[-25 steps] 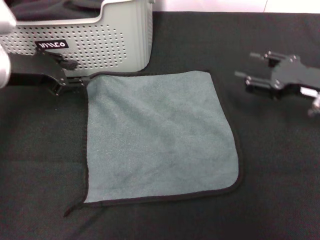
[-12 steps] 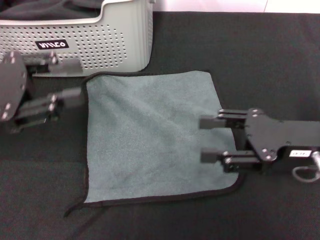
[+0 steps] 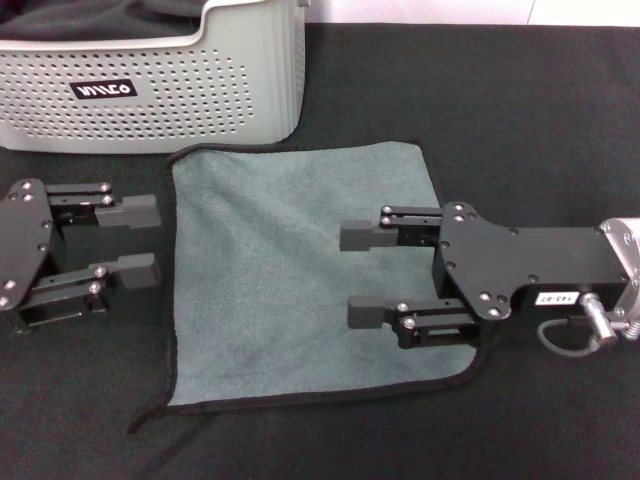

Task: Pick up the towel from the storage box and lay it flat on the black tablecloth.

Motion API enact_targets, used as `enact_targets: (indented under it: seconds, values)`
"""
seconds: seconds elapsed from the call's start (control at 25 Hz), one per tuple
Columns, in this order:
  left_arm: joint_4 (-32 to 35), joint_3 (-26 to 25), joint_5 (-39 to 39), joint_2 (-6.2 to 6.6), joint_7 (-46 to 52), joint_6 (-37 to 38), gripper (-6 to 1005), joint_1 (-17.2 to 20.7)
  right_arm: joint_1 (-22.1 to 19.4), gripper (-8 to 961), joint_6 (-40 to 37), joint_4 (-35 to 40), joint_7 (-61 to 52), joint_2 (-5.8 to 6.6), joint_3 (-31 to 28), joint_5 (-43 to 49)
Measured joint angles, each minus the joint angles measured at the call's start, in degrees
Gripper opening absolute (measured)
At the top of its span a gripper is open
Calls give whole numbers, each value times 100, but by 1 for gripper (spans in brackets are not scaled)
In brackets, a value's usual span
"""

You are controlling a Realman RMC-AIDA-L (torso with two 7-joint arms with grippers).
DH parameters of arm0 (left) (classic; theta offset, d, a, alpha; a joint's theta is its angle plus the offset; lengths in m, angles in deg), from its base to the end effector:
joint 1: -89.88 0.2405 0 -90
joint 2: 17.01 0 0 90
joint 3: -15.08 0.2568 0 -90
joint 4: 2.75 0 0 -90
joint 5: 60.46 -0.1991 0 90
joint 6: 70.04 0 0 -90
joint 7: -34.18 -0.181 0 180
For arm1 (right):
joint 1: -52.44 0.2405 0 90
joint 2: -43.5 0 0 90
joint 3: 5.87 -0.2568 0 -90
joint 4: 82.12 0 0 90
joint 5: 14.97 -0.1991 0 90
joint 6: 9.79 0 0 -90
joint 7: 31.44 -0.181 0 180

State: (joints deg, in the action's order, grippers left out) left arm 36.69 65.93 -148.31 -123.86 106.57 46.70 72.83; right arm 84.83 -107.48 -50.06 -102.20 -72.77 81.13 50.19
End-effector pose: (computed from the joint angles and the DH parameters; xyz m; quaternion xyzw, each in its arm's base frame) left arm -0.2458 0.2465 0.0689 -0.9209 -0.0906 -0.3751 0.0552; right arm 0.1303 0.2781 -0.0595 0.9039 -0.0707 -0.4135 0.0836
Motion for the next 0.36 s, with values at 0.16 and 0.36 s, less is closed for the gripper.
enact_targets:
  seconds: [0.16, 0.36]
  values:
    - [9, 10, -57, -12, -20, 1, 500, 24, 130, 681, 186, -20, -7, 0, 206, -163]
    - [25, 18, -254, 16, 97, -6, 500, -42, 199, 681, 574, 86, 37, 0, 596, -375]
